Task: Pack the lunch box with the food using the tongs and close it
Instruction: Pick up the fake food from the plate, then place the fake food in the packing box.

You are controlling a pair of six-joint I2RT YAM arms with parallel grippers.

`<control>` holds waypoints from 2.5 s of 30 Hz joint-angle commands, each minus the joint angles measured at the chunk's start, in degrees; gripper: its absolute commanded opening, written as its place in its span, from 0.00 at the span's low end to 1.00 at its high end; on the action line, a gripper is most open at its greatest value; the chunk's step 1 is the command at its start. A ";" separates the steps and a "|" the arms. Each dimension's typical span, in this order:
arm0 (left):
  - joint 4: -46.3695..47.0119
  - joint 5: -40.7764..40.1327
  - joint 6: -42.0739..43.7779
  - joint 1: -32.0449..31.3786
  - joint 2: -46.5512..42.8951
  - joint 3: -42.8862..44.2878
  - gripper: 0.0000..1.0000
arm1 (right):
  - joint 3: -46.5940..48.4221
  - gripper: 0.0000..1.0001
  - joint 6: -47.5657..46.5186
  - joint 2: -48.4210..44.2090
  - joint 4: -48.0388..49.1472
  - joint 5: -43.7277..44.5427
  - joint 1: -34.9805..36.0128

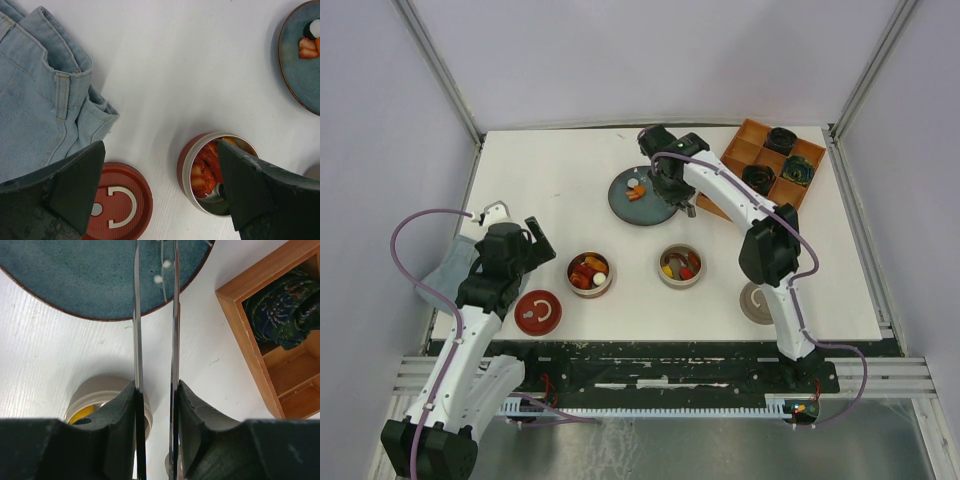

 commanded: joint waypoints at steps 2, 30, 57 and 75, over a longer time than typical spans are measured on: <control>3.26 0.27 1.62 0.18 -0.71 -0.05 0.99 | -2.58 0.40 1.34 -8.58 2.13 -2.14 -0.04; 3.54 0.82 1.65 0.18 -1.21 -0.21 0.99 | -37.49 0.41 6.24 -39.98 -3.94 -16.08 1.99; 3.59 1.24 1.70 0.22 -0.64 -0.04 0.99 | -43.38 0.43 7.92 -38.68 -0.06 -17.37 4.87; 3.46 1.06 1.65 0.21 -0.51 -0.09 0.99 | -44.40 0.51 8.57 -38.82 1.32 -16.76 5.06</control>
